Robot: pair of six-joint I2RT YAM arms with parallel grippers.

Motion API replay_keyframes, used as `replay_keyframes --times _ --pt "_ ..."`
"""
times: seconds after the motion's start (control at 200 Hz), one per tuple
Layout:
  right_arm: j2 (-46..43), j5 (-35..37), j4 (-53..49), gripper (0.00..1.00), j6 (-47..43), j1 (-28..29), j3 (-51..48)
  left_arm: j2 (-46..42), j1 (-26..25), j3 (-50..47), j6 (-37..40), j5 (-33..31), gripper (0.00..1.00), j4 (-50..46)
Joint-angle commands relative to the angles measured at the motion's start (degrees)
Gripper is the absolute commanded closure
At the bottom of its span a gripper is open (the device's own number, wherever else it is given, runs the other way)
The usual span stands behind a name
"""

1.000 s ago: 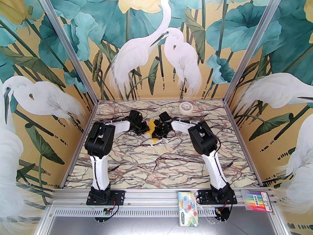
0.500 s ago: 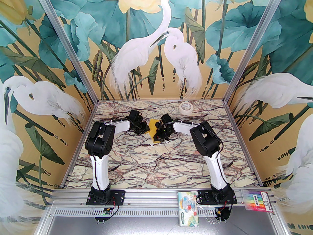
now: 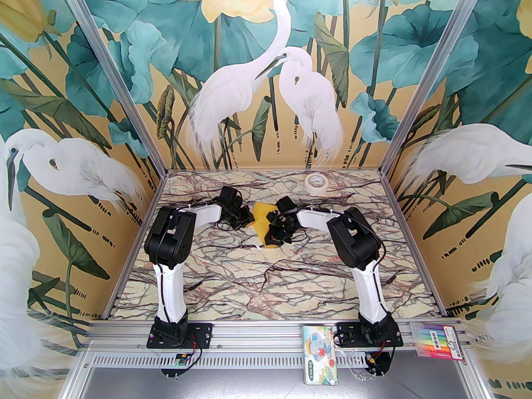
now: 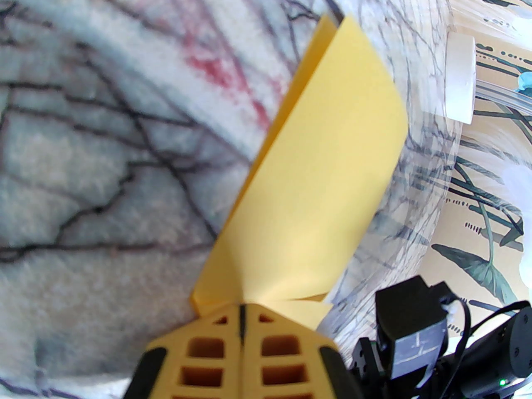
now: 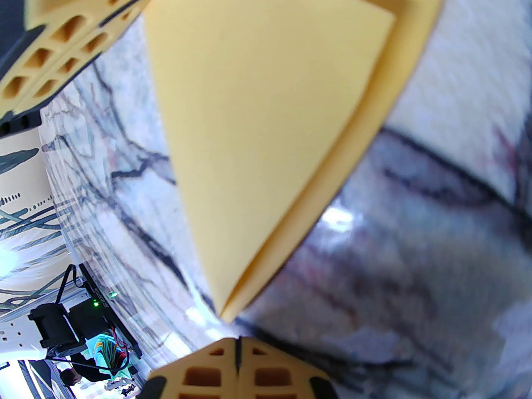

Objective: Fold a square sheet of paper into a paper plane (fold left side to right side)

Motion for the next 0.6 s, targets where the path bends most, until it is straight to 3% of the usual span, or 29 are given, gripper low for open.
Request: replay_keyframes --times 0.0,0.265,0.595 --pt "-4.38 0.48 0.5 1.0 1.04 -1.47 1.31 2.91 -0.25 -1.26 -0.3 -4.8 1.0 -2.64" --pt "1.74 -0.76 3.85 1.0 6.68 -1.96 10.25 2.71 -0.49 -1.11 -0.31 -4.77 1.0 -3.11" --pt "10.73 -1.38 1.17 1.0 5.49 -0.46 16.4 2.96 -0.47 -0.58 -0.21 -4.78 1.0 -3.44"
